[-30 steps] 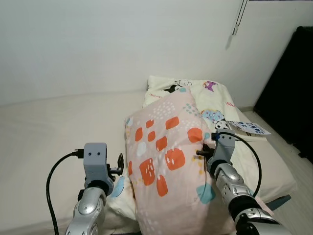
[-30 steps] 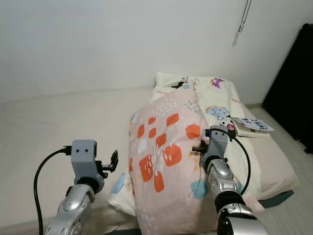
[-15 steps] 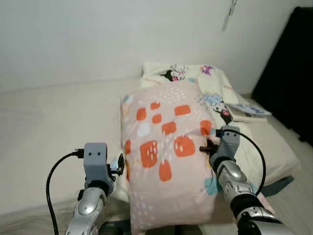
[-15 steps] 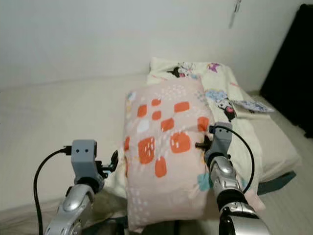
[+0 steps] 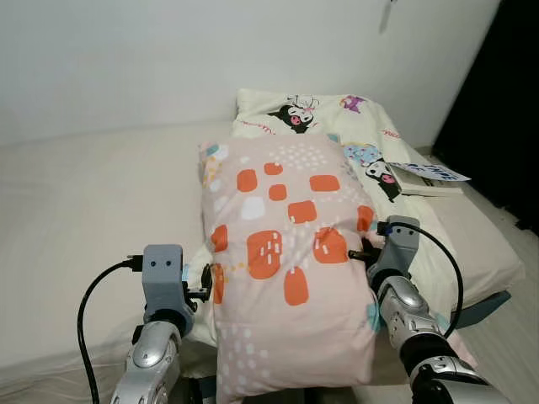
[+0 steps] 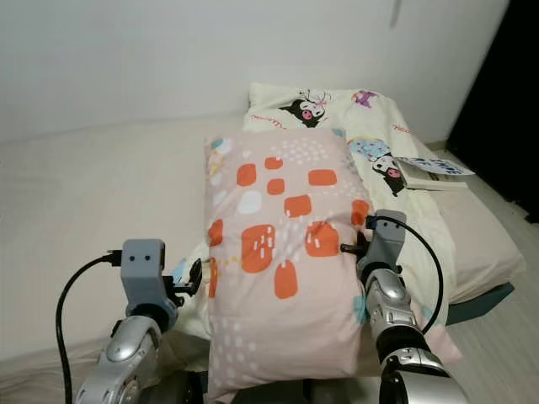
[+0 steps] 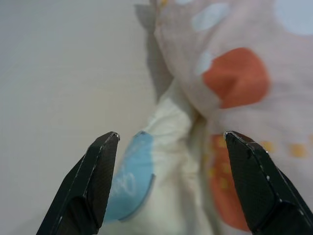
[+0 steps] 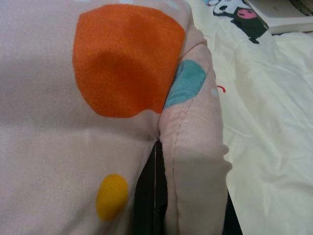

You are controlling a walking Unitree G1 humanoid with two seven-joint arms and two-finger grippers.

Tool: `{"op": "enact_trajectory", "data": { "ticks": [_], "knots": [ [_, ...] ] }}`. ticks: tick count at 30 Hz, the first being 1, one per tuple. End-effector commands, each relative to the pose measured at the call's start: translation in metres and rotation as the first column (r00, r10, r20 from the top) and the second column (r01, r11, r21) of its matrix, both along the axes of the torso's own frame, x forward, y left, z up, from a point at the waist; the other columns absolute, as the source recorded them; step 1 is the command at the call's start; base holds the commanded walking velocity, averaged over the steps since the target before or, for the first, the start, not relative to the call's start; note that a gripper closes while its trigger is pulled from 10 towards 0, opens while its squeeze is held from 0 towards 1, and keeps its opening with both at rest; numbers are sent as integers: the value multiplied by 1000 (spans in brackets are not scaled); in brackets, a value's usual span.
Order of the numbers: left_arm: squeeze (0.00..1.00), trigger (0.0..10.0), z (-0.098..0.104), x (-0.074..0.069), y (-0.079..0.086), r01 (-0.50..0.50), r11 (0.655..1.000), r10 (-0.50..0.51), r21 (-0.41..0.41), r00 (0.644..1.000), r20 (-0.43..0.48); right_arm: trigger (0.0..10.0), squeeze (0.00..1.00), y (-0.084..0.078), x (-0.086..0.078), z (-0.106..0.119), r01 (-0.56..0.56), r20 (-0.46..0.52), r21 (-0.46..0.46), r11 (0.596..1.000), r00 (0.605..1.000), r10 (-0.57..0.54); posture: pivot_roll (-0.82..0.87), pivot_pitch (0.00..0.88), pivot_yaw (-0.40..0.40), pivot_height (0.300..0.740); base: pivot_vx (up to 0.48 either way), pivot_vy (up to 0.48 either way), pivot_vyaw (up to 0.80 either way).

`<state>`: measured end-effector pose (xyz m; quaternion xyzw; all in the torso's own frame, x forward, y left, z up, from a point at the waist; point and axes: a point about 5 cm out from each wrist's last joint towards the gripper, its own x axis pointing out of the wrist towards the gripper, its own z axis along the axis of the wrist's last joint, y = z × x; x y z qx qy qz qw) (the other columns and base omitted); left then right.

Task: Clean up the room

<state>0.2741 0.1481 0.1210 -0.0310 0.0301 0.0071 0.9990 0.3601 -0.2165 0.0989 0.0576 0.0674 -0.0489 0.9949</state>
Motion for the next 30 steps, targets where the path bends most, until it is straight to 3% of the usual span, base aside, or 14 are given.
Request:
{"op": "enact_trajectory", "data": {
  "ticks": [1,8,10,13,14,15,17,18,19,21,22,23,27,30],
  "knots": [
    [0,10000,-9,0,8,-14,1000,15,11,999,-49,10000,0,1,3,3,-5,1,0,1000,1000,5,-19,186,-1,594,0,0,0],
    [0,10000,-18,8,19,0,997,-9,-80,994,-109,10000,0,-5,4,5,-6,-19,-19,1000,1000,6,-15,218,-5,570,0,0,0],
    [0,10000,-26,12,26,41,974,-78,-224,985,-155,10000,0,-7,5,6,-13,-22,-15,1000,1000,13,-16,238,-9,560,0,0,0],
    [0,10000,-28,14,30,57,950,-109,-306,982,-156,10000,0,-8,5,7,-16,-20,-5,1000,1000,16,-15,241,-9,555,0,0,0],
    [0,10000,-27,16,30,76,900,-154,-428,976,-151,10000,0,-10,5,8,-17,-18,5,1000,1000,17,-17,246,-10,551,0,0,0],
    [0,10000,-27,16,30,76,900,-154,-428,976,-151,10000,0,-10,5,8,-17,-18,5,1000,1000,17,-17,246,-10,551,0,0,0],
    [0,10000,-25,19,30,115,770,-229,-627,968,-104,10000,0,-12,5,8,-18,-19,39,999,1000,19,-12,249,-11,546,0,0,0],
    [0,10000,-25,19,30,115,770,-229,-627,968,-104,10000,0,-12,5,8,-18,-19,39,999,1000,19,-12,249,-11,546,0,0,0],
    [0,10000,-26,18,27,147,715,-270,-684,960,-76,10000,0,-14,4,7,-14,-24,56,998,1000,16,-12,250,-11,546,0,0,0],
    [16,10000,-25,18,25,180,667,-299,-723,953,-38,10000,0,-15,4,7,-10,-26,69,998,1000,11,-12,250,-11,546,0,0,0],
    [231,10000,-25,17,22,205,634,-318,-746,948,-10,10000,0,-16,4,6,-3,-28,75,997,1000,5,-16,253,-8,546,0,0,0],
    [1000,10000,-24,17,21,220,610,-319,-761,948,18,10000,0,-18,3,6,3,-29,77,997,1000,-1,-16,253,-8,546,0,0,0],
    [1000,10000,-23,20,23,227,613,-287,-757,956,54,10000,0,-21,3,7,12,-26,78,997,1000,-10,-22,258,-4,546,0,0,0],
    [1000,10000,-21,31,43,143,717,-157,-683,987,42,10000,0,-22,4,10,14,-17,71,997,1000,-13,-23,257,-6,546,0,0,0]
  ]
}}
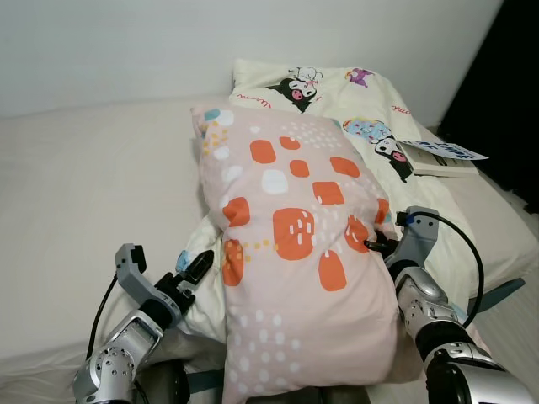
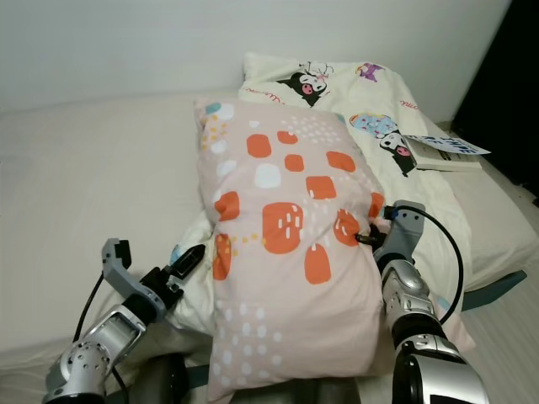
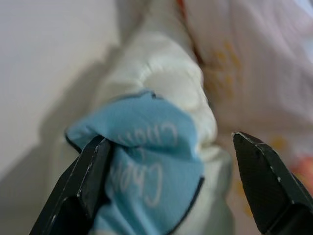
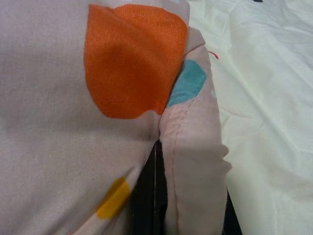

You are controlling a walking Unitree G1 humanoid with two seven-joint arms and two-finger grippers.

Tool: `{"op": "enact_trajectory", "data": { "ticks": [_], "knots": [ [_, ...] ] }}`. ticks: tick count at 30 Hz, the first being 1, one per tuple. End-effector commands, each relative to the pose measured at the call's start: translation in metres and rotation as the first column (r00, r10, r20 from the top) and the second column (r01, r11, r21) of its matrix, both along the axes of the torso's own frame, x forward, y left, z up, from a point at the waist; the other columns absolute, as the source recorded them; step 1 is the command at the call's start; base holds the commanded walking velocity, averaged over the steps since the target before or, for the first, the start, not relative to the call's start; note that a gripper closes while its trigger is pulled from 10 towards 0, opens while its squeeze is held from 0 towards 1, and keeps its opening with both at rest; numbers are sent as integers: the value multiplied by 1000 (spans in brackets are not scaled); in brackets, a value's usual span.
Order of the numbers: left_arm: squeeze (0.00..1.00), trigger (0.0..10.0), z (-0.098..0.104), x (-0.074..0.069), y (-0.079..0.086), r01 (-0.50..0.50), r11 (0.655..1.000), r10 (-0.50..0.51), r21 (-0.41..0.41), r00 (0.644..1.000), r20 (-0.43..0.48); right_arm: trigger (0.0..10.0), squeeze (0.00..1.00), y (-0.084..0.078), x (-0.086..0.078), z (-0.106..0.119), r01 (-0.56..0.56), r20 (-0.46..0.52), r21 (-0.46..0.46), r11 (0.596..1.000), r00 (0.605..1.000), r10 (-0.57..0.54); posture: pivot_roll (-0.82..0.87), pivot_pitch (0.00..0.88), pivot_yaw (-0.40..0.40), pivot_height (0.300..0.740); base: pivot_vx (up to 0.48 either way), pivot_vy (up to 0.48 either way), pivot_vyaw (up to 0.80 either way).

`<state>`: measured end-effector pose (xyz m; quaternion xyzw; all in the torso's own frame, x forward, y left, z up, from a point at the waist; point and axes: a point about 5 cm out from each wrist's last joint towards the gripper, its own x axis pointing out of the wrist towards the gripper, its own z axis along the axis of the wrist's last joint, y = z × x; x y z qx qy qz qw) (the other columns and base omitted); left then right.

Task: Clean up the room

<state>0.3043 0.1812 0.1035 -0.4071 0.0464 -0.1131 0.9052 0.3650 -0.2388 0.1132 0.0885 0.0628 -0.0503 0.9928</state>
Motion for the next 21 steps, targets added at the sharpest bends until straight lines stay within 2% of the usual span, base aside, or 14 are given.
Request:
{"op": "enact_trajectory", "data": {
  "ticks": [1,3,4,5,6,7,8,9,12,13,16,19,20,21],
  "knots": [
    [1000,10000,-4,0,10,-54,998,54,34,998,-11,10000,0,0,-1,-4,5,-29,10,1000,1000,-5,-23,257,-6,546,0,0,0],
    [1000,10000,4,6,30,-134,987,132,91,991,26,10000,0,0,0,-3,2,-25,6,1000,1000,-2,-21,257,-9,546,0,0,0],
    [1000,10000,4,6,30,-134,987,132,91,991,26,10000,0,0,0,-3,2,-25,6,1000,1000,-2,-21,257,-9,546,0,0,0],
    [1000,10000,8,8,39,-172,979,169,105,985,42,10000,0,0,0,-2,0,-24,5,1000,1000,0,-21,256,-10,546,0,0,0],
    [698,10000,13,9,50,-219,967,213,127,975,57,10000,0,0,1,-2,-2,-22,5,1000,1000,2,-21,254,-11,546,0,0,0],
    [35,10000,17,10,58,-248,960,240,133,968,71,10000,0,1,1,-1,-4,-21,5,1000,1000,4,-21,254,-11,546,0,0,0],
    [0,10000,24,11,68,-273,951,262,146,961,93,10000,0,1,2,0,-6,-19,6,1000,1000,6,-21,254,-12,546,0,0,0],
    [0,10000,24,11,68,-273,951,262,146,961,93,10000,0,1,2,0,-6,-19,6,1000,1000,6,-21,254,-12,546,0,0,0],
    [0,10000,41,12,84,-279,953,261,118,954,148,10000,0,3,3,1,-11,-16,9,1000,1000,11,-21,252,-13,546,0,0,0],
    [1000,10000,54,9,84,-184,981,167,63,962,215,10000,0,4,3,1,-16,-14,10,1000,1000,16,-21,252,-13,546,0,0,0],
    [1000,10000,59,5,77,-80,995,65,51,966,249,10000,0,5,4,2,-19,-14,10,1000,1000,19,-14,251,-17,546,0,0,0],
    [1000,10000,52,-8,45,154,985,-168,76,957,238,10000,0,7,4,1,-25,-17,11,1000,1000,25,-14,253,-17,546,0,0,0],
    [1000,10000,50,-12,36,206,976,-218,76,948,234,10000,0,7,4,0,-26,-17,11,1000,1000,26,-14,253,-17,546,0,0,0],
    [1000,10000,50,-12,36,206,976,-218,76,948,234,10000,0,7,4,0,-26,-17,11,1000,1000,26,-14,253,-17,546,0,0,0]
  ]
}}
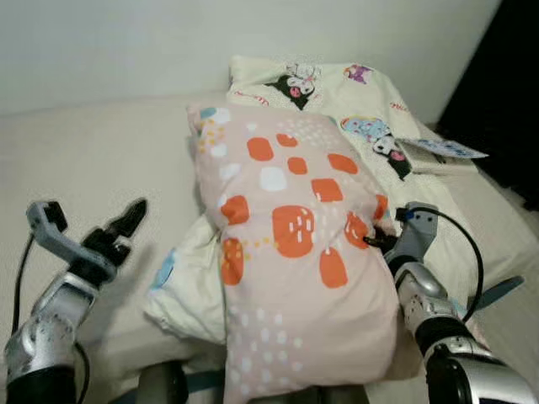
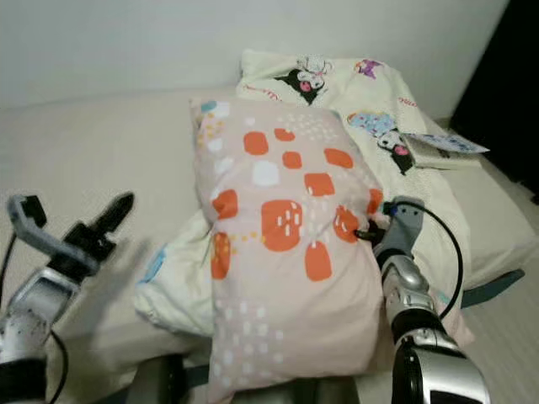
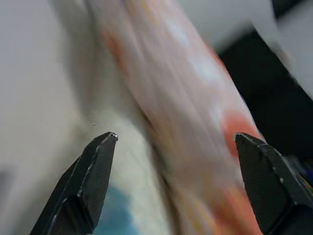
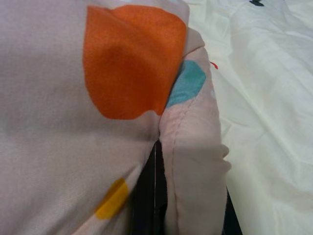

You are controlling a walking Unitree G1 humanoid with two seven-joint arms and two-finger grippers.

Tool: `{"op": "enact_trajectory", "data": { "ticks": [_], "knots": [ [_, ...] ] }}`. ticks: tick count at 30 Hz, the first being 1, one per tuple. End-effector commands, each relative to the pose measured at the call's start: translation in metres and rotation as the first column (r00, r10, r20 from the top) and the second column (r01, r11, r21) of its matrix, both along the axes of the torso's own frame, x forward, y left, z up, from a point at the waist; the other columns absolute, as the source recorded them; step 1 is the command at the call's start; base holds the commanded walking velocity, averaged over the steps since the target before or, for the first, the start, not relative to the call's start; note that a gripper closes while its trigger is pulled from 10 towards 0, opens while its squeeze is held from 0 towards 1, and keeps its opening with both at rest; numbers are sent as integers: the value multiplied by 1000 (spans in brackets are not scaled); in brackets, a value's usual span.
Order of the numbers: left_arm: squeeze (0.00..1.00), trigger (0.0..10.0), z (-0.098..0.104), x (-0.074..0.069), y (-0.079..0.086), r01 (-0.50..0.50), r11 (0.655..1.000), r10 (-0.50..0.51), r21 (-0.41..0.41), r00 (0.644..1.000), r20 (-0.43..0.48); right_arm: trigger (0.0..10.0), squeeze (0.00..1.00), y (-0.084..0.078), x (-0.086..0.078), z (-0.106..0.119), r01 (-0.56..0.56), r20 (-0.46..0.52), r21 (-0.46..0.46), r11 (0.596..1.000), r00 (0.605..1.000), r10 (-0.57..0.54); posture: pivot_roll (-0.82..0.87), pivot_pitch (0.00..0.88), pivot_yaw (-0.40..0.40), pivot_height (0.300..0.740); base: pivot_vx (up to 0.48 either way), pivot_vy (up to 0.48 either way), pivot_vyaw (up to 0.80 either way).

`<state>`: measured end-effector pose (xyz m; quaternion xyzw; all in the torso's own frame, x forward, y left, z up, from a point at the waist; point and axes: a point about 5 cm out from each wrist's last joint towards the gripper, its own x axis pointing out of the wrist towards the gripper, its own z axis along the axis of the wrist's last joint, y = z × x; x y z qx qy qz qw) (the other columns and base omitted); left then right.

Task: Clean up the room

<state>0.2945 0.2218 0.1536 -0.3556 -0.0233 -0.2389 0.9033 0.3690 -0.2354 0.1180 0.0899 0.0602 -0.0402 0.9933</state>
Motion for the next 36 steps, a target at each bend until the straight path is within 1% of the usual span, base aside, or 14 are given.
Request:
{"op": "enact_trajectory", "data": {
  "ticks": [1,4,6,9,12,17,21,22,26,27,28,29,33,36],
  "knots": [
    [1000,10000,-3,-7,-13,87,996,-87,-5,996,-7,10000,0,4,0,-5,-7,-25,8,1000,1000,8,-18,255,-15,546,0,0,0],
    [1000,10000,-18,-21,-42,236,972,-235,13,971,-51,10000,0,3,-1,-5,-8,-26,7,1000,1000,8,-17,257,-16,546,0,0,0],
    [1000,10000,-22,-24,-48,254,967,-252,21,966,-65,10000,0,3,-1,-5,-7,-26,7,1000,1000,7,-17,257,-16,546,0,0,0],
    [1000,10000,-30,-23,-52,244,969,-240,40,967,-89,10000,0,2,-1,-5,-6,-26,7,1000,1000,6,-18,258,-18,546,0,0,0],
    [1000,10000,-33,-19,-55,224,975,-223,-6,969,-105,10000,0,1,-1,-4,-4,-24,6,1000,1000,4,-24,262,-15,546,0,0,0],
    [1000,10000,-35,-19,-60,221,975,-219,-3,969,-115,10000,0,0,-1,-3,-3,-22,7,1000,1000,3,-23,264,-15,546,0,0,0],
    [1000,10000,-36,-20,-68,233,973,-231,-2,965,-123,10000,0,1,0,-3,-5,-24,9,1000,1000,5,-22,266,-16,546,0,0,0],
    [1000,10000,-37,-21,-77,250,968,-249,-4,960,-130,10000,0,3,0,-4,-9,-26,10,1000,1000,9,-21,267,-16,546,0,0,0],
    [1000,10000,-36,-21,-86,277,961,-276,-7,953,-129,10000,0,3,0,-4,-11,-28,11,1000,1000,11,-21,268,-17,546,0,0,0],
    [1000,10000,-33,-21,-95,298,955,-296,-4,948,-118,10000,0,4,0,-5,-12,-29,13,1000,1000,12,-21,267,-17,546,0,0,0],
    [1000,10000,-33,-21,-95,298,955,-296,-4,948,-118,10000,0,4,0,-5,-12,-29,13,1000,1000,12,-21,267,-17,546,0,0,0],
    [1000,10000,-26,-19,-103,308,951,-309,-20,946,-95,10000,0,4,0,-5,-12,-29,13,1000,1000,13,-21,267,-17,546,0,0,0],
    [1000,10000,-21,-16,-108,306,952,-306,-20,948,-82,10000,0,4,0,-5,-13,-28,14,1000,1000,13,-20,266,-16,546,0,0,0],
    [1000,10000,-10,-11,-114,288,958,-288,-7,957,-47,10000,0,4,0,-5,-14,-28,13,1000,1000,14,-20,264,-16,546,0,0,0]
  ]
}}
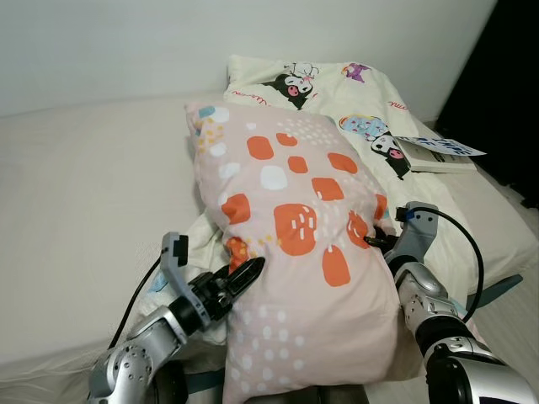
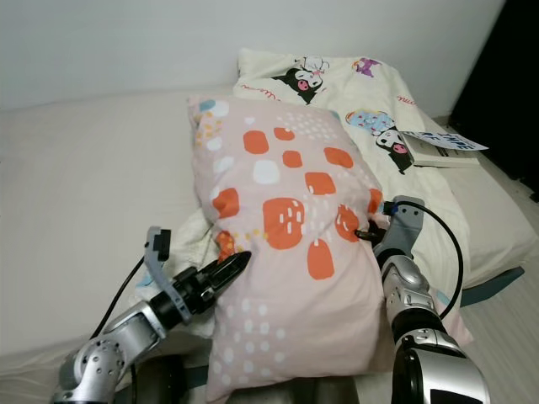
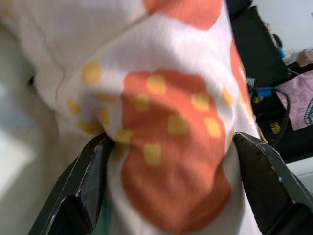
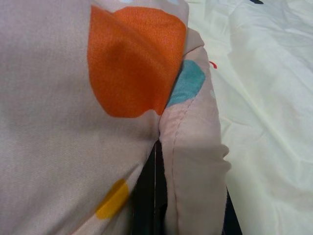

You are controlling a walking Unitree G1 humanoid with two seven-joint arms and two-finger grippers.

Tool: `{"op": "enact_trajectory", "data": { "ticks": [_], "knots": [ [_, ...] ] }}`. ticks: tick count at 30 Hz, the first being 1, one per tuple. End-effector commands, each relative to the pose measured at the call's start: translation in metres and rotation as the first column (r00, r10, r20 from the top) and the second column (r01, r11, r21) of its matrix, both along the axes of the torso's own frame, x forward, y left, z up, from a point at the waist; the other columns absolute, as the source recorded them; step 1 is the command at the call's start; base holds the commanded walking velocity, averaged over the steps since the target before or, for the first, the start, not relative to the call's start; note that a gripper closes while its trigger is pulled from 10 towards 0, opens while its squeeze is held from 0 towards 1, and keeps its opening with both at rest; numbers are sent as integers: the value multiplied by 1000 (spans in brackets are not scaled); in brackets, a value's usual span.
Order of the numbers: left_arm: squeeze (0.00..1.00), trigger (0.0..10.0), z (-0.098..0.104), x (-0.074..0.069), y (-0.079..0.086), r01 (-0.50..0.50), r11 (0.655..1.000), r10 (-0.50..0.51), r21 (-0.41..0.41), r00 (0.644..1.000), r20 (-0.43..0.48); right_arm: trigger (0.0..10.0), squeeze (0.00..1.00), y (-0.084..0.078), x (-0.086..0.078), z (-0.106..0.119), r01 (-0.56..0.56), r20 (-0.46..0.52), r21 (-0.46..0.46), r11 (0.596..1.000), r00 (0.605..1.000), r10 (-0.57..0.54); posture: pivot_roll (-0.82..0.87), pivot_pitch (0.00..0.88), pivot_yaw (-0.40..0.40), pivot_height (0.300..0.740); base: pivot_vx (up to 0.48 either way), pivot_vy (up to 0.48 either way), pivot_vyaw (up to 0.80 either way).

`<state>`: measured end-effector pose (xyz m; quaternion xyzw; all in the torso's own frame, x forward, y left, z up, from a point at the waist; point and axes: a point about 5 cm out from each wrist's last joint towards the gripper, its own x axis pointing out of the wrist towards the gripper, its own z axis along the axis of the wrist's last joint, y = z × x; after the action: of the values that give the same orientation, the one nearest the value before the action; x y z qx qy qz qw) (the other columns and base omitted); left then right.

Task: Clean up the room

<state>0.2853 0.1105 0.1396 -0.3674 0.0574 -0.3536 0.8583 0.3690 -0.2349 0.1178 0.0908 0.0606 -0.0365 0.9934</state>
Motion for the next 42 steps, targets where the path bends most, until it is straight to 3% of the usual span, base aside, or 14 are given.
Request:
{"op": "enact_trajectory", "data": {
  "ticks": [1,4,5,6,7,11,12,13,14,20,23,28,35,42],
  "knots": [
    [1000,10000,11,3,-4,-27,1000,27,-1,999,44,10000,0,4,0,-4,-7,-27,10,1000,1000,7,-20,263,-17,546,0,0,0],
    [976,10000,21,8,-3,-55,998,57,-22,996,68,10000,0,4,0,-4,-9,-28,10,1000,1000,9,-18,262,-17,546,0,0,0],
    [188,10000,23,8,-2,-60,998,61,-14,995,75,10000,0,4,0,-4,-9,-28,9,1000,1000,9,-18,262,-17,546,0,0,0],
    [188,10000,23,8,-2,-60,998,61,-14,995,75,10000,0,4,0,-4,-9,-28,9,1000,1000,9,-18,262,-17,546,0,0,0],
    [0,10000,22,8,-1,-68,998,66,13,994,83,10000,0,5,0,-4,-10,-29,9,1000,1000,10,-15,259,-17,546,0,0,0],
    [0,10000,18,8,2,-107,992,102,64,992,77,10000,0,5,0,-5,-10,-30,10,1000,999,11,-14,256,-16,546,0,0,0],
    [0,5294,15,7,2,-114,989,107,94,991,78,10000,0,6,0,-5,-11,-29,14,1000,1000,11,-14,256,-16,546,0,0,0],
    [0,5294,13,6,2,-116,986,108,116,991,79,10000,0,6,0,-4,-12,-27,16,1000,1000,12,-14,256,-16,546,0,0,0],
    [0,0,10,4,2,-108,985,98,131,992,78,10000,0,6,1,-4,-14,-25,20,1000,1000,15,-12,253,-15,546,0,0,0],
    [0,0,3,-3,-2,-78,982,67,174,996,63,10000,0,8,1,-4,-19,-24,24,1000,1000,19,-12,253,-15,546,0,0,0],
    [0,0,-4,-12,-10,-18,972,3,233,998,66,10000,0,9,1,-5,-20,-26,26,999,999,21,-9,245,-15,546,0,0,0],
    [0,0,-8,-18,-21,13,964,-32,266,997,70,10000,0,10,1,-4,-21,-25,26,999,999,21,-9,245,-15,546,0,0,0],
    [0,0,-11,-20,-32,-24,964,9,264,998,58,10000,0,14,4,0,-36,-8,38,999,999,37,-9,236,-11,546,0,0,0],
    [0,0,6,-19,-25,-117,972,95,203,989,113,10000,0,26,15,25,-78,96,68,995,993,71,-10,228,-10,546,0,0,0]
  ]
}}
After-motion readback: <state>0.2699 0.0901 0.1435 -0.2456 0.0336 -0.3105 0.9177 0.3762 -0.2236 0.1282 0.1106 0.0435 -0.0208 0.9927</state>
